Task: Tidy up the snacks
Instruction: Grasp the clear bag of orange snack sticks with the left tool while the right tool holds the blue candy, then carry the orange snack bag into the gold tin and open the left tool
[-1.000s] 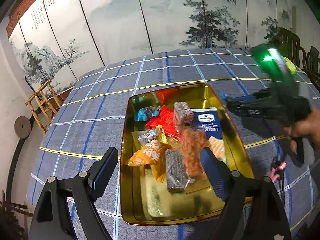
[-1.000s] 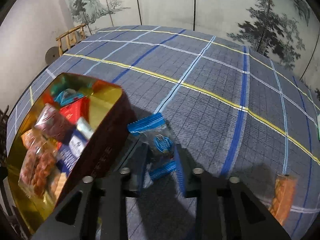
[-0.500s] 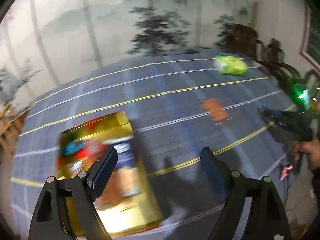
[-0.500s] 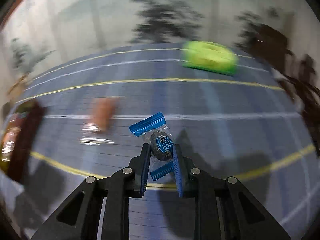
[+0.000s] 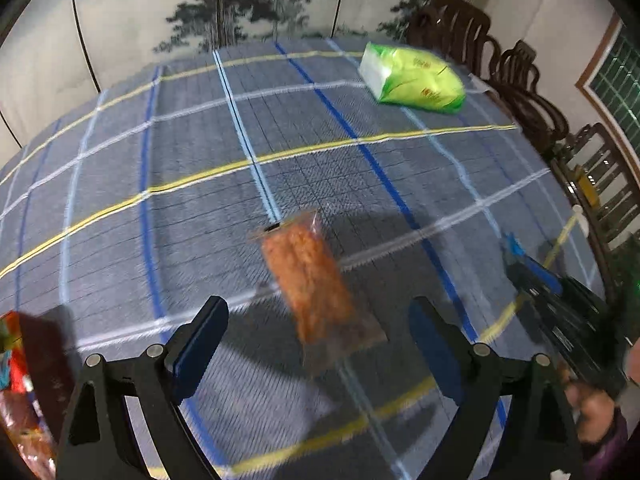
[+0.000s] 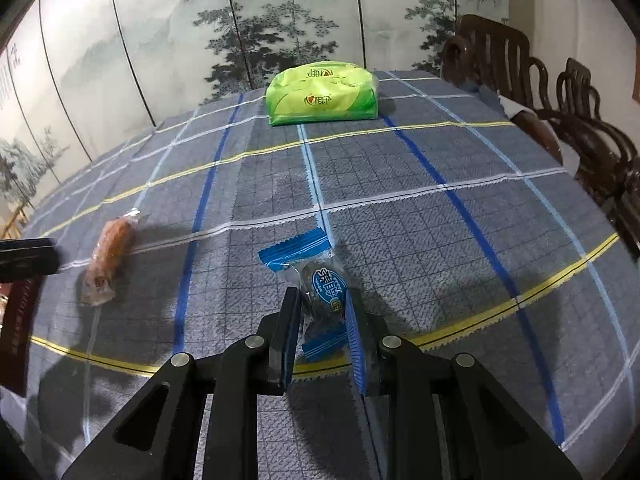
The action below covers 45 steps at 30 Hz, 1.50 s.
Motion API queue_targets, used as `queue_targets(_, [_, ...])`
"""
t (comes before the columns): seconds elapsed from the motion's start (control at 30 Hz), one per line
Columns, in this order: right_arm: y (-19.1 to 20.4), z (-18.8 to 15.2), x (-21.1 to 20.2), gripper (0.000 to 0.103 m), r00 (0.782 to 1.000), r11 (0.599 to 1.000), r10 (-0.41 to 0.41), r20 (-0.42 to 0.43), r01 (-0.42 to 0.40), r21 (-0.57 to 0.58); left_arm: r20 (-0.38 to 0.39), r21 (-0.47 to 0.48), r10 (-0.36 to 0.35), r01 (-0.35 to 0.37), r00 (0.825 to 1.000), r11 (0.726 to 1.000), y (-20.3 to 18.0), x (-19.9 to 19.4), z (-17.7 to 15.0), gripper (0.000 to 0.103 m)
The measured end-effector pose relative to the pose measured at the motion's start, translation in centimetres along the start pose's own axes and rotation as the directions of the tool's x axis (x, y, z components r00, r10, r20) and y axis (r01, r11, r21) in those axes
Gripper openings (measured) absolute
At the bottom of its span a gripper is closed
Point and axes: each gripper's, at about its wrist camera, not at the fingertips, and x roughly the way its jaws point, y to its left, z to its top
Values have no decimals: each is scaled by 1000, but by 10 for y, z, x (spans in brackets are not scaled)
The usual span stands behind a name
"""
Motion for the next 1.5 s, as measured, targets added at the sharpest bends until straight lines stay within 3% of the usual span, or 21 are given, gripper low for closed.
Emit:
queue_targets(0.13, [-5, 0, 2, 24, 999, 999, 40, -2, -40, 19, -27, -25, 35, -36, 999, 999, 2, 22, 8, 84])
queue_targets(0.2, [-6, 0, 2, 24, 999, 998, 51, -2, -51, 21, -51, -36, 47, -49, 998, 998, 0, 33, 9, 75])
queue_targets(0.33, [-7, -1, 3, 24, 997, 997, 77, -4, -77, 27, -24, 25, 136, -135, 990, 990, -16, 40, 8, 64])
queue_targets(0.4, [-9, -2, 2, 24, 996, 995, 88, -4, -88, 37, 14, 36, 137, -137, 991, 990, -22, 37, 5, 35])
queue_targets(0.43, [-9, -2, 2, 24, 996, 995, 92, -3, -91, 40, 14, 55, 148, -148, 989, 987, -28, 36, 3, 33])
queue_targets(0.6, [-9, -3, 2, 24, 996, 996, 86, -4, -86, 35, 65, 86, 174, -179, 983, 980, -43, 14, -22, 32])
queue_targets(0.77, [-7, -2, 2, 24, 998, 997, 69, -7, -69, 21, 140, 44, 172, -180, 975, 983, -41, -41, -62, 32])
queue_targets(1.0, [3, -1, 2, 24, 1000, 1000, 20, -10, -20, -20, 180, -7, 191, -193, 965, 981, -26, -99, -110, 32])
queue_targets(1.2, [15, -4, -1, 24, 999, 996, -48, -14, 47, -73, 206, -64, 212, -203, 955, 977, 3, -141, -149, 33])
queue_targets(1.4, [35, -26, -21, 23, 1000, 999, 3, -24, -4, -45, 225, -153, 264, -233, 938, 960, 51, -177, -178, 33])
queue_targets(1.5, [51, -36, -36, 23, 999, 998, 50, -16, -51, -43, 240, -192, 325, -283, 915, 940, 81, -195, -192, 33])
